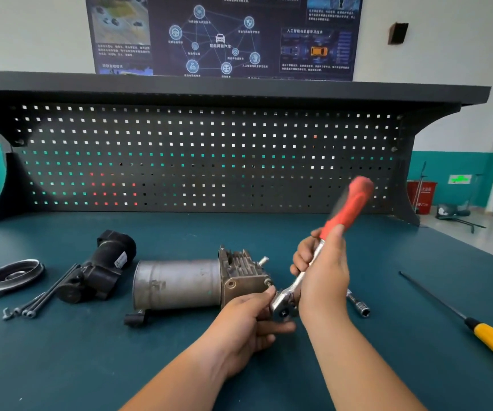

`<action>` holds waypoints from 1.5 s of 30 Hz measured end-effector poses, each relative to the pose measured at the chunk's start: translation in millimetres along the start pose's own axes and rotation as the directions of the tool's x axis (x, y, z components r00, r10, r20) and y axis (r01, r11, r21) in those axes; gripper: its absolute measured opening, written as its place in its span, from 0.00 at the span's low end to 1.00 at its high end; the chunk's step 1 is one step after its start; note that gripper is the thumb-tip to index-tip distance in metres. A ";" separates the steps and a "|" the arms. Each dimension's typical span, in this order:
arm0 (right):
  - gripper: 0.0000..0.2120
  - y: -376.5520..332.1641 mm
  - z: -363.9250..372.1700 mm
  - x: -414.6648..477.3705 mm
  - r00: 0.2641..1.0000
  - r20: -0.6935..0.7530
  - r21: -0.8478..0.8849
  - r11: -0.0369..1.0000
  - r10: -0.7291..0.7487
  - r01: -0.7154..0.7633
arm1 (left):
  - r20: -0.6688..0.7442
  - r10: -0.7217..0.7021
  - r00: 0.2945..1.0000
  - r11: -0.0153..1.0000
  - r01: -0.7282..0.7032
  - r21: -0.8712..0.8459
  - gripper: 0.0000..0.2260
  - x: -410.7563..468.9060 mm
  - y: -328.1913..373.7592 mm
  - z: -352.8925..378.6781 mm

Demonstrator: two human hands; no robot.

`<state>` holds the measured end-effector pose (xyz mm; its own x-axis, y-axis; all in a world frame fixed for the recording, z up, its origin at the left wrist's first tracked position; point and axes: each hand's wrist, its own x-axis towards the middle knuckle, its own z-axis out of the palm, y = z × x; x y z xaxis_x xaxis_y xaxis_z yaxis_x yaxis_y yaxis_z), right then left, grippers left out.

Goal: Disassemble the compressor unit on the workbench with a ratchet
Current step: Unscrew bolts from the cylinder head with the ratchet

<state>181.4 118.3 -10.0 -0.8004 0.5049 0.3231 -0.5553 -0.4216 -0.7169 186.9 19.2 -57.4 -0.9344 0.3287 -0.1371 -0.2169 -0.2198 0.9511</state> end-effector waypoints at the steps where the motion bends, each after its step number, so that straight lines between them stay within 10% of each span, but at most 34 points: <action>1: 0.15 -0.9 2.5 -2.4 0.993 0.103 -0.072 0.996 -0.048 0.056 | 0.006 -0.010 1.000 1.000 0.010 -0.014 0.11 -1.1 1.1 0.3; 7: 0.15 -6.3 7.8 -16.5 0.843 0.537 -0.262 0.948 -0.013 0.182 | 0.071 -0.030 0.997 0.999 0.033 -0.043 0.12 -1.8 3.3 1.2; 13: 0.12 -3.7 8.2 -22.0 0.768 0.640 -0.282 0.939 0.032 0.196 | 0.069 -0.016 0.998 1.000 0.016 0.003 0.12 -1.1 3.5 0.1; 19: 0.17 -6.8 7.4 -16.9 0.989 0.096 0.000 0.994 0.110 -0.111 | 0.039 0.005 0.999 1.000 -0.004 -0.023 0.08 -0.8 4.7 0.0; 24: 0.21 -10.2 -0.8 -5.1 0.920 -0.219 0.345 0.908 0.324 -0.238 | 0.067 0.003 0.998 0.997 0.002 -0.074 0.10 0.6 4.7 0.8; 29: 0.17 -1.9 4.8 -15.2 0.991 0.121 -0.029 0.998 0.059 -0.055 | 0.053 0.027 0.998 0.996 -0.022 -0.089 0.09 2.8 1.1 -3.5; 33: 0.13 5.9 7.7 -19.2 0.909 0.402 -0.331 0.909 -0.106 0.252 | 0.060 0.049 0.997 0.994 -0.044 -0.096 0.09 5.5 1.2 -6.7; 45: 0.09 3.9 12.6 -15.4 0.717 0.697 -0.394 0.831 -0.008 0.392 | 0.056 0.072 0.996 0.995 -0.068 -0.076 0.13 3.6 1.7 -4.4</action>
<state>188.7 99.3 -10.0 -0.7271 -0.1591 0.6678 -0.6863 0.1440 -0.7129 181.9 16.0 -57.5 -0.9304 0.3629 -0.0522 -0.1736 -0.3107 0.9345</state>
